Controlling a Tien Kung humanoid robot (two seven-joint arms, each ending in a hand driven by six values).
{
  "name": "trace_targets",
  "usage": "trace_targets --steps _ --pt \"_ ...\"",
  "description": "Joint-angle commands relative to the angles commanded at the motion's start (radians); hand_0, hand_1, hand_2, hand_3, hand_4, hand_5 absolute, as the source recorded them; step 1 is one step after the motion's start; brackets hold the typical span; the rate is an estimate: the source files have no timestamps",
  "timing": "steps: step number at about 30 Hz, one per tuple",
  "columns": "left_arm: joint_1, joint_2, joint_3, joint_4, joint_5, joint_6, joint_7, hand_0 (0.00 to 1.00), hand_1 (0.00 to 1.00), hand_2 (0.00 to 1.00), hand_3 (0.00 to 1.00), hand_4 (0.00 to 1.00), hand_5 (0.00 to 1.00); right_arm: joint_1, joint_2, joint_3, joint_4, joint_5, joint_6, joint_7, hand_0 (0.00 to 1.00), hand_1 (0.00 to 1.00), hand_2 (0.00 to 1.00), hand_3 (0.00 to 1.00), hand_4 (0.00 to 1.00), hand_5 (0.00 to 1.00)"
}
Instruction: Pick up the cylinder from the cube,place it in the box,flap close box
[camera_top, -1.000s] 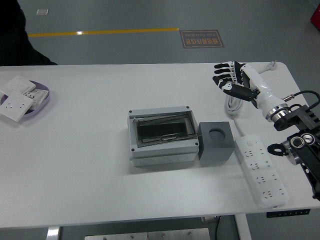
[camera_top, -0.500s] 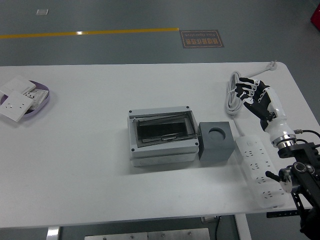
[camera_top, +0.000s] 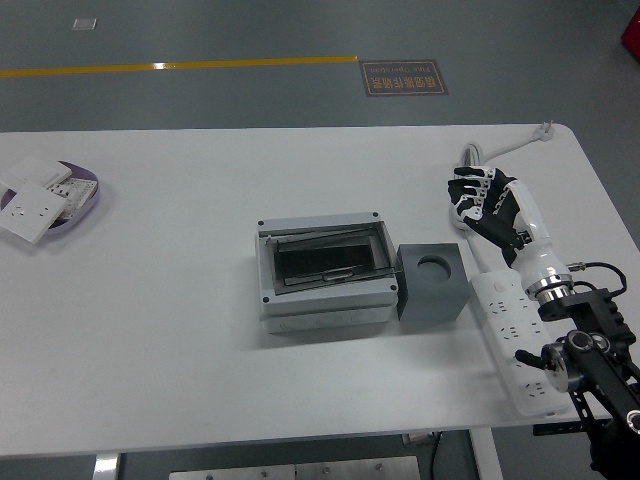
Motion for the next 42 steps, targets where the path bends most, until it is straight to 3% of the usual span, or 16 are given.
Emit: trace_targets --steps 1,2,14,42 --pt "0.000 0.000 -0.001 0.000 0.001 0.000 0.000 0.608 0.646 0.613 0.668 0.696 0.126 0.001 0.000 -0.002 0.000 0.002 0.000 0.001 0.559 0.527 0.541 0.598 0.715 0.189" --pt "0.000 0.001 -0.003 0.000 0.002 0.000 0.000 0.608 0.646 0.614 0.668 0.694 0.123 0.001 0.001 -0.004 0.000 0.006 0.001 0.002 0.526 0.466 0.466 0.536 0.707 0.162" --pt "0.004 -0.001 0.005 0.000 -0.012 0.003 0.000 0.608 0.645 0.614 0.668 0.693 0.122 0.017 0.001 -0.008 -0.024 0.025 -0.013 0.007 0.501 0.436 0.430 0.508 0.717 0.199" --pt "0.001 -0.004 0.003 0.000 -0.012 0.001 -0.003 0.608 0.645 0.613 0.667 0.692 0.119 0.066 -0.001 -0.004 -0.047 0.076 0.004 0.006 0.513 0.412 0.392 0.464 0.689 0.178"
